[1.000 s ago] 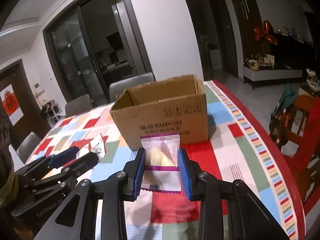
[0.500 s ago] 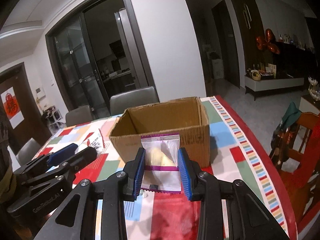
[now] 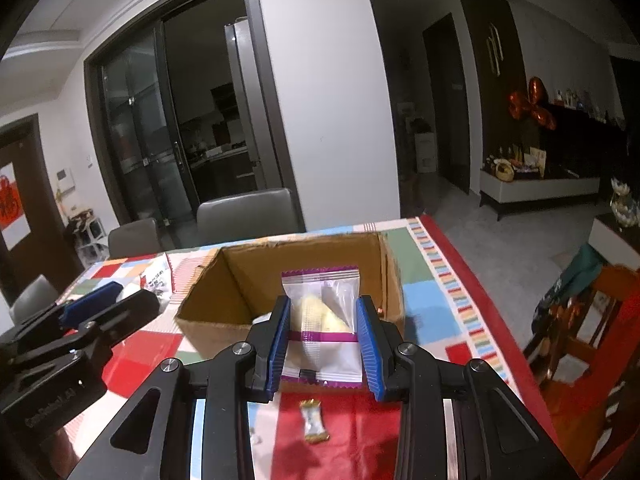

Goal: Organize snacks
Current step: 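Carry both bread packets over the box and open both tools to drop them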

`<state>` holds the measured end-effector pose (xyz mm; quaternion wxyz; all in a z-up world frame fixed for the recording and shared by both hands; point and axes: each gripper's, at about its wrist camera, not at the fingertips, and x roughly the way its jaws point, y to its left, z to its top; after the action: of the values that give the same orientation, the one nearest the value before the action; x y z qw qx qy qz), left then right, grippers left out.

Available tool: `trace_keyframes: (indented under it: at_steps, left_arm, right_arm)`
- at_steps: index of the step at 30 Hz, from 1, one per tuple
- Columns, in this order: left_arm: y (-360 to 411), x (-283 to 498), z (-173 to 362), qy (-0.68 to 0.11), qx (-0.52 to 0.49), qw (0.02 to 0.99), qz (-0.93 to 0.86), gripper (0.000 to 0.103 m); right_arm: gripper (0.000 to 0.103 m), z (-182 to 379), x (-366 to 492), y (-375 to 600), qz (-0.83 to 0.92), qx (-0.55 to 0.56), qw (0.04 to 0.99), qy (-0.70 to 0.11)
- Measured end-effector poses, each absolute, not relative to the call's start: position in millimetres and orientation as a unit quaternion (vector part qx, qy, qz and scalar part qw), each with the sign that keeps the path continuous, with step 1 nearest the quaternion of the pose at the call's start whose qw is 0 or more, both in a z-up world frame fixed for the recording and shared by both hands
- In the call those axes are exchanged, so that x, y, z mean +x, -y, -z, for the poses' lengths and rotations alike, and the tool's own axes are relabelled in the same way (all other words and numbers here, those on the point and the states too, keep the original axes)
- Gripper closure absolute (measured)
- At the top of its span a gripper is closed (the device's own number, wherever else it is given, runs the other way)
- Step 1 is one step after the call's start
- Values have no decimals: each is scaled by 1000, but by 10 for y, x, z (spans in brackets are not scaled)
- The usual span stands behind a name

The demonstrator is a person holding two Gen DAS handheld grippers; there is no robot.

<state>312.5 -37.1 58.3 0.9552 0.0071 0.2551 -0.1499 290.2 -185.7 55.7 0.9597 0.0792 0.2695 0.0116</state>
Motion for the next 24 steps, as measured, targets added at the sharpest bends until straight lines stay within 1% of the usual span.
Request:
trace_keyframes:
  at_steps: [5,12,14,15,16,17,18,22,24]
  left_arm:
    - [408,3373,-554,-265,10,953,148,54]
    - [460,3801,-443,-294,13,945,142,53]
    - [454,3919,-401,-299,17,944,136,47]
    - [450,3970,-379,-301,20,944,131,46]
    - [463,3997,-360,-302,22,945,126,42]
    - [458,4025,-350,-304,24,945,121,38]
    - [444,4033,-338,-305,23,945,114,37]
    - [348,3952,-303,-303,14,946,109,33]
    - [304,3873,-300,-300,13,948,103,33]
  right_arm:
    - [69,-586,3108,1839,-12,57,963,-265]
    - [69,-505,3482,1818,-25,28,959,-282]
    - [68,-476,3556,1785,-29,20,958,-284]
    - [64,-453,3611,1778,-28,18,957,-288]
    - [55,-435,3649,1786,-29,21,955,-293]
    - [49,-423,3685,1802,-29,25,954,-298]
    - [45,-405,3707,1814,-24,27,953,-300]
    - [45,-364,3670,1835,-18,24,953,-301]
    - [45,-365,3618,1841,-18,27,953,-300]
